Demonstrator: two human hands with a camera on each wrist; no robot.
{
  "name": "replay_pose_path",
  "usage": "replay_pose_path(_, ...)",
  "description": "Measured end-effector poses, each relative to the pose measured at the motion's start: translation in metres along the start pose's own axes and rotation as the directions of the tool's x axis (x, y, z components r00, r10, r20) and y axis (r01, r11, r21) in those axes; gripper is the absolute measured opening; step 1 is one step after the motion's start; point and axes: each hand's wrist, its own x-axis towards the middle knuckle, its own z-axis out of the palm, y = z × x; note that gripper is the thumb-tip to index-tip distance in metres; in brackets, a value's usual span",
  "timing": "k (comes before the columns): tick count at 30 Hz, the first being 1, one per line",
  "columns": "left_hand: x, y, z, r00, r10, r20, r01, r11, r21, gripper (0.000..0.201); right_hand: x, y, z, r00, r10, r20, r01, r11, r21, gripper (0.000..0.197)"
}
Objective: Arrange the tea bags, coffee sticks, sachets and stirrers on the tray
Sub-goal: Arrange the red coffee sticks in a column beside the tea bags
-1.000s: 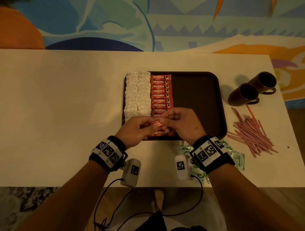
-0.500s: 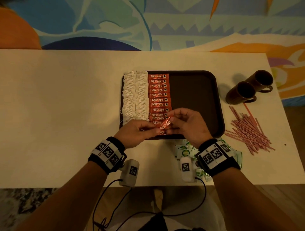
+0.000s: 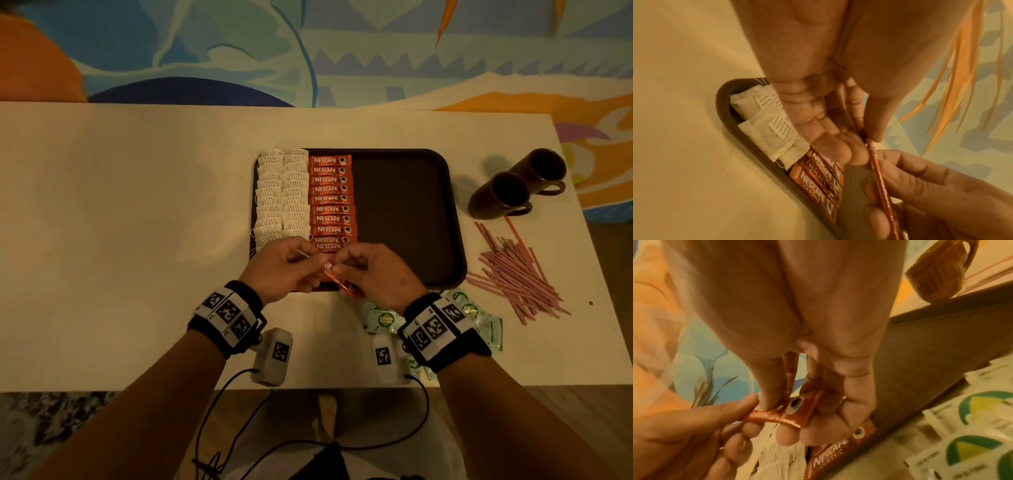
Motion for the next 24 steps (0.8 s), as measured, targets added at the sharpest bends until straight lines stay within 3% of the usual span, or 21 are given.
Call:
replay_pose_path(2, 0.002, -0.004, -0.002, 1.000, 0.012, -0.019, -0.012, 0.999, 0.038, 0.016, -0.005, 0.001, 0.000, 0.998, 0.026, 0.049, -0.026, 1.000, 0.008, 0.009)
replay_pose_path(6, 0.001, -0.012, -0.004, 0.994, -0.029, -0.103, 0.026, 0.999, -0.023, 0.017, -0.010, 0.009, -0.009, 0.991, 0.130, 0.028, -0.133, 0.956, 0.261, 0.019)
replay_pose_path(9, -0.001, -0.015, -0.002, 0.991, -0.051, -0.125, 0.042, 0.996, -0.079, 0.019, -0.012, 0.016, -0.013, 0.984, 0.177, 0.037, -0.180, 0.937, 0.300, 0.017)
replay_pose_path(12, 0.000, -0.018, -0.001, 0.994, -0.057, -0.090, 0.049, 0.995, -0.088, 0.018, -0.010, 0.020, -0.015, 0.980, 0.198, -0.038, -0.176, 0.933, 0.313, 0.014)
replay_pose_path(19, 0.000, -0.027, -0.017, 0.988, 0.001, -0.155, 0.006, 0.999, 0.044, 0.006, 0.010, 0.033, -0.014, 0.940, 0.227, -0.256, -0.232, 0.973, 0.012, 0.010)
replay_pose_path(24, -0.005, -0.033, -0.028, 0.980, 0.024, -0.198, -0.012, 0.998, 0.062, 0.006, 0.021, 0.032, -0.002, 0.907, 0.255, -0.335, -0.290, 0.955, -0.058, 0.017)
